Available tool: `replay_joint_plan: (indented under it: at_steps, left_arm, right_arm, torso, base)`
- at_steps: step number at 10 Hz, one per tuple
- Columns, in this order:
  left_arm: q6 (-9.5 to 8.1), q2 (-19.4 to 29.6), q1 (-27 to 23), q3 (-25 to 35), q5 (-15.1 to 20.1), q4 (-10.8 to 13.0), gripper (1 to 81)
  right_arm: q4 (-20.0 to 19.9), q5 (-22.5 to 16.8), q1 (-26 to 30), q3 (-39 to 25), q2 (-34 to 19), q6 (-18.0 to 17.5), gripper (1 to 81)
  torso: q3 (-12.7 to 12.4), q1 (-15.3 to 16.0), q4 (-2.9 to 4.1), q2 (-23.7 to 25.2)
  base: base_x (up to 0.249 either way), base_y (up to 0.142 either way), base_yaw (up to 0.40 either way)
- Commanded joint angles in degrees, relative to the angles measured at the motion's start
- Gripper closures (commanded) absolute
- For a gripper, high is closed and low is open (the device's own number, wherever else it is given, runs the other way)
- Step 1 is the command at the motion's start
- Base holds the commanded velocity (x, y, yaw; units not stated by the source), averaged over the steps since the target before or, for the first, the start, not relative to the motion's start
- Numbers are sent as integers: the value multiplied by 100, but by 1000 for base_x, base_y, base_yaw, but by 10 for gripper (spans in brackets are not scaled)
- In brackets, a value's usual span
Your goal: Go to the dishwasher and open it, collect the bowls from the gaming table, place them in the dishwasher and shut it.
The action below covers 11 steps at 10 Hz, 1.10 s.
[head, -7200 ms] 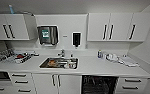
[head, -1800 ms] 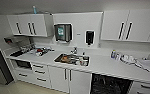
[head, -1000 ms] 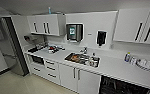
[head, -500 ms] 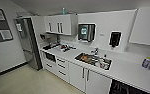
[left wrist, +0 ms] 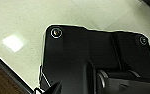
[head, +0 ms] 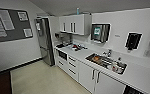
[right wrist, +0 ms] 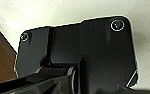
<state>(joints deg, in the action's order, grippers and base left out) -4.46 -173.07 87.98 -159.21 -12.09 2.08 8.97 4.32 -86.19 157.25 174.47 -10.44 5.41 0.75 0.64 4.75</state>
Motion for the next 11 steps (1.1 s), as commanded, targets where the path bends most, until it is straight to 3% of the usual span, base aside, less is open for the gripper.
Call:
replay_joint_plan:
  at_steps: [1,11]
  left_arm:
    - [33,-9,-233,-31,278,11,10]
    - [33,-70,-233,-31,278,46,10]
  right_arm:
    - [34,-238,281,-10,20,24,10]
    - [61,-247,281,42,11,33,10]
  torso:
    - [0,0,0,0]
    - [0,0,0,0]
  base:
    - [0,0,357]
    - [0,0,357]
